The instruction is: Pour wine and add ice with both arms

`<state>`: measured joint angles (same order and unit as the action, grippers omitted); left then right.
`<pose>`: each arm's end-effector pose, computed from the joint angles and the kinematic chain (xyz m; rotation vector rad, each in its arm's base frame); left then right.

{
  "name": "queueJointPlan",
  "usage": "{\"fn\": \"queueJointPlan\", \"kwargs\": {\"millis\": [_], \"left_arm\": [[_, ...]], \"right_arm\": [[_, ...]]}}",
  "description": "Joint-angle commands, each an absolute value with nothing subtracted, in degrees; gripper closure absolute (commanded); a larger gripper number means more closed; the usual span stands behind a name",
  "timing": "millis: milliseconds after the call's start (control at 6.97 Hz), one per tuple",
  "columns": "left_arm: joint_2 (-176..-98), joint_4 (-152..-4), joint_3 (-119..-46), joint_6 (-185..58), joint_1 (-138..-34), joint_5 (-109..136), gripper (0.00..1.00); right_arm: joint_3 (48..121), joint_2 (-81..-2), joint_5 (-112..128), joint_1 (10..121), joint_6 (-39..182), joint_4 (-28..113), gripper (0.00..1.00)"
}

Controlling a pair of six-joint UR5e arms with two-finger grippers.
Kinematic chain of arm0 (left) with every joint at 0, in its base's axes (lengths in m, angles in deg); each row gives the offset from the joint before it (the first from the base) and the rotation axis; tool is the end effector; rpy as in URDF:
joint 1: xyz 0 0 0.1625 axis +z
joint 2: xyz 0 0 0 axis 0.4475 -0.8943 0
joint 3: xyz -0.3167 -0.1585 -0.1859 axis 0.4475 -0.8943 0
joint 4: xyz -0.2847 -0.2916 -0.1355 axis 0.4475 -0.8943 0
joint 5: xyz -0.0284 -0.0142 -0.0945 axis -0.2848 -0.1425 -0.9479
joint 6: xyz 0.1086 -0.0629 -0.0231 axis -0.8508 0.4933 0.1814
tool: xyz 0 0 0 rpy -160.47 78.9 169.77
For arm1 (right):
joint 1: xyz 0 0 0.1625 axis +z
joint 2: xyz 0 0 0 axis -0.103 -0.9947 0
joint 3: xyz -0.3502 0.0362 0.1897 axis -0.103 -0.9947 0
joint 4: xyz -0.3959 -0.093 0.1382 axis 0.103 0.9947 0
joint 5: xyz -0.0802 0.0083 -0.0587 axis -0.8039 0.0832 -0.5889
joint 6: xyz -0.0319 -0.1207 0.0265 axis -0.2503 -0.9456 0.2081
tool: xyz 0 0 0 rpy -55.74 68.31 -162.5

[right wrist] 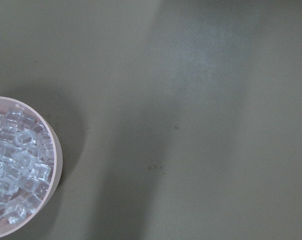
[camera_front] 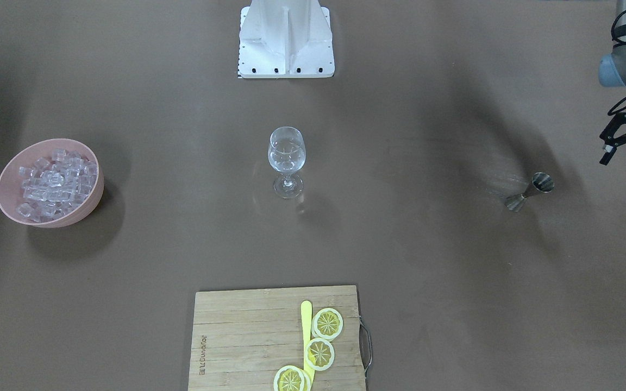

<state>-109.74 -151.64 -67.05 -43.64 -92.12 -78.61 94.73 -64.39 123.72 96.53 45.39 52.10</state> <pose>0.1143 -0.4513 0.6448 0.9789 0.9496 0.1239 0.0430 -0.4996 0.5443 0.3114 -0.8215 -0.2563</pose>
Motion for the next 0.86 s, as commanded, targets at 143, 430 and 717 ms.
{"fn": "queueJointPlan", "kwargs": {"millis": [143, 430, 717], "left_arm": [[-110.23, -151.8, -66.31, -29.04, -88.9, -90.48, 0.02], [-110.31, -152.41, -66.22, -29.97, -86.64, -87.55, 0.02], [-109.53, -153.64, -66.22, -31.3, -80.92, -79.81, 0.02]], "right_arm": [[94.47, -64.76, 123.77, 96.52, 45.37, 52.08, 0.0], [94.73, -65.02, 123.86, 96.52, 45.37, 52.08, 0.0], [94.82, -65.02, 123.86, 96.52, 45.37, 52.08, 0.0]]}}
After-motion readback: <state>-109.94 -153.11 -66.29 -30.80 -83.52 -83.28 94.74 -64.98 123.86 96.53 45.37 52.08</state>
